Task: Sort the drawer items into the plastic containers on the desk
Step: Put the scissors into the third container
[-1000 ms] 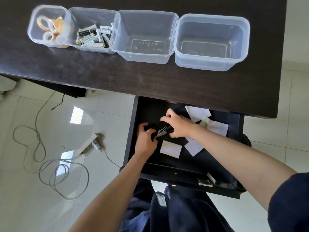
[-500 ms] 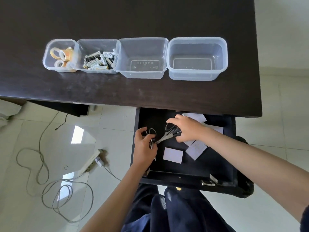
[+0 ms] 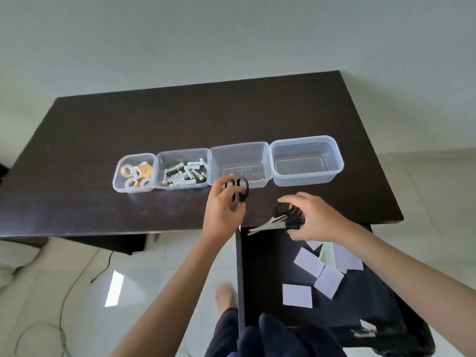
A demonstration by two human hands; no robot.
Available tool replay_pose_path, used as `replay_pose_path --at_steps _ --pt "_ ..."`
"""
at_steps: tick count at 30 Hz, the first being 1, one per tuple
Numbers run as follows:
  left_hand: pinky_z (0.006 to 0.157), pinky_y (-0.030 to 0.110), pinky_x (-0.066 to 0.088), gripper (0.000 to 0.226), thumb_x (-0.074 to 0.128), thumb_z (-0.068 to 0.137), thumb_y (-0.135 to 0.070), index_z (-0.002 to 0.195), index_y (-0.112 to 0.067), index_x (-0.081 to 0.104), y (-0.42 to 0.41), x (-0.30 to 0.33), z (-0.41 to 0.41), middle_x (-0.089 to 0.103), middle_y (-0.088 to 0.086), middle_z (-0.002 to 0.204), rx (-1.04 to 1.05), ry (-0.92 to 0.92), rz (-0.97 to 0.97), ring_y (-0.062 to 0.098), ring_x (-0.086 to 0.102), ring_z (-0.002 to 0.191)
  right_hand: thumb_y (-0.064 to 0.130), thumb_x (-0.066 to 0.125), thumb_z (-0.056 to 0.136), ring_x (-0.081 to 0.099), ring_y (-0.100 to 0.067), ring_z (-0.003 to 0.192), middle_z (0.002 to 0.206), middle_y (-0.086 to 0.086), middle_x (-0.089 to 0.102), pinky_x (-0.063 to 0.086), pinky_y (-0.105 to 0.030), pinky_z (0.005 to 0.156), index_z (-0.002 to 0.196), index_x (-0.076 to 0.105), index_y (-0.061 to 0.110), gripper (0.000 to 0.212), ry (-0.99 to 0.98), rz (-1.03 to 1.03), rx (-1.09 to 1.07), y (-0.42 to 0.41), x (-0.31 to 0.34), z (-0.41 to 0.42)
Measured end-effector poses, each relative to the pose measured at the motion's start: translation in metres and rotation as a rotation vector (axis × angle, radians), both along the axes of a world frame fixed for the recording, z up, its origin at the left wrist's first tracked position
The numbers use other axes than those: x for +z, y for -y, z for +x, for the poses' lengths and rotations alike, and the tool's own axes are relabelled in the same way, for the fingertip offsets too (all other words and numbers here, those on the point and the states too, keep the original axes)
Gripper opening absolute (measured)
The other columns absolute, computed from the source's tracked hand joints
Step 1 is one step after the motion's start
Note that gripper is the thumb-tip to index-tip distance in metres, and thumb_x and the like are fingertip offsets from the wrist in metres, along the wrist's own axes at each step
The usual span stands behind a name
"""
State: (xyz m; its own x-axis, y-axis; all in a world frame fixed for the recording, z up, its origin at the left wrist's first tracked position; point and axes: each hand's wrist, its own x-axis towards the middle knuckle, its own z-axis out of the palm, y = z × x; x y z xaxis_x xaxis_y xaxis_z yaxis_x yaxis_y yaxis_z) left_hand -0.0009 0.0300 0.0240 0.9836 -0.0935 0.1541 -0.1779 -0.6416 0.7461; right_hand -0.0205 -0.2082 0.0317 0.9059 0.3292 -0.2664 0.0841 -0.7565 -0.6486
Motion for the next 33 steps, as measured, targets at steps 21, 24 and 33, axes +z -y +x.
replay_pose_path --at_steps 21,24,33 --pt "0.096 0.032 0.044 0.029 0.066 0.080 -0.012 0.108 -0.020 0.067 -0.008 0.003 0.183 0.036 0.003 0.142 -0.758 -0.154 0.423 0.022 0.052 0.118 0.023 0.077 0.069 0.059 -0.015 0.105 0.115 0.008 0.059 0.050 -0.026 0.095 0.126 0.051 0.030 0.063 0.146 0.050 -0.426 -0.061 0.035 0.032" --pt "0.099 0.026 0.037 0.039 0.073 0.077 -0.017 0.115 -0.015 0.065 -0.031 0.005 0.180 0.044 0.008 0.136 -0.642 -0.077 0.269 0.022 0.047 0.125 0.023 0.077 0.069 0.057 -0.013 0.103 0.114 0.009 0.056 0.050 -0.028 0.094 0.127 0.050 0.027 0.064 0.152 0.009 -0.418 -0.068 0.044 0.051" --pt "0.116 0.036 0.024 0.112 0.087 0.055 -0.049 0.147 -0.019 0.029 -0.107 -0.008 0.160 0.020 -0.002 0.155 -0.496 -0.289 0.292 0.019 0.019 0.143 0.023 0.071 0.071 0.054 -0.019 0.111 0.126 0.001 0.051 0.050 -0.032 0.089 0.139 0.041 0.024 0.074 0.064 -0.188 -0.298 -0.098 0.036 0.129"
